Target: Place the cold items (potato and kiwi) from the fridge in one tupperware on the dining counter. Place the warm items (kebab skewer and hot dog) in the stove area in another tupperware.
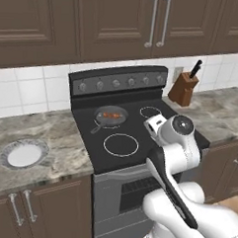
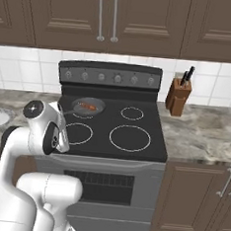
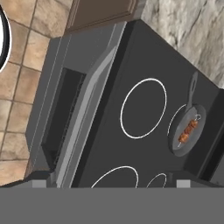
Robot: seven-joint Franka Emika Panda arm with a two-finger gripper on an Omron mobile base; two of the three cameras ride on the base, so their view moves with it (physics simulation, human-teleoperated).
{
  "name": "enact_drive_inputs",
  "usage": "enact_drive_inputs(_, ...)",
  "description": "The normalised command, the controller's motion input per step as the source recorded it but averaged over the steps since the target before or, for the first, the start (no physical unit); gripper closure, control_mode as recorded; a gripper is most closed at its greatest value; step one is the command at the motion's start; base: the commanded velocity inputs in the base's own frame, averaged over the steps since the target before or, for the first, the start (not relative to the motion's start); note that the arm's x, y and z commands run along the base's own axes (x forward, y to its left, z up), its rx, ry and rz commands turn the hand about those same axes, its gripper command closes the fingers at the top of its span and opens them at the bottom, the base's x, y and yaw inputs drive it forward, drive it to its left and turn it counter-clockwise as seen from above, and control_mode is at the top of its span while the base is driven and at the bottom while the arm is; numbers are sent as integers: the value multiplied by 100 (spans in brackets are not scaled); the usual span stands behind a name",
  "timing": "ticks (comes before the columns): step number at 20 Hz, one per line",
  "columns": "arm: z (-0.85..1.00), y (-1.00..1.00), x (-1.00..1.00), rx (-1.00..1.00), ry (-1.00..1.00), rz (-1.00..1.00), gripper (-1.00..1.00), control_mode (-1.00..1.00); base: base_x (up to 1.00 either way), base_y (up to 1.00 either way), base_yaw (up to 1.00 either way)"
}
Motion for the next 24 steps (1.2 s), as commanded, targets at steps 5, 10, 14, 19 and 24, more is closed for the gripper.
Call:
enact_drive_inputs(5, 0, 0, 0, 0, 0, 0, -100, 100, 52, 0, 0)
enact_drive_inputs(10, 0, 0, 0, 0, 0, 0, -100, 100, 49, 0, 0)
enact_drive_inputs(14, 0, 0, 0, 0, 0, 0, -100, 100, 36, 0, 0)
enact_drive_inputs(19, 0, 0, 0, 0, 0, 0, -100, 100, 34, 1, 0)
enact_drive_inputs(24, 11, 0, 34, 4, -25, 3, -100, -100, 0, 0, 0)
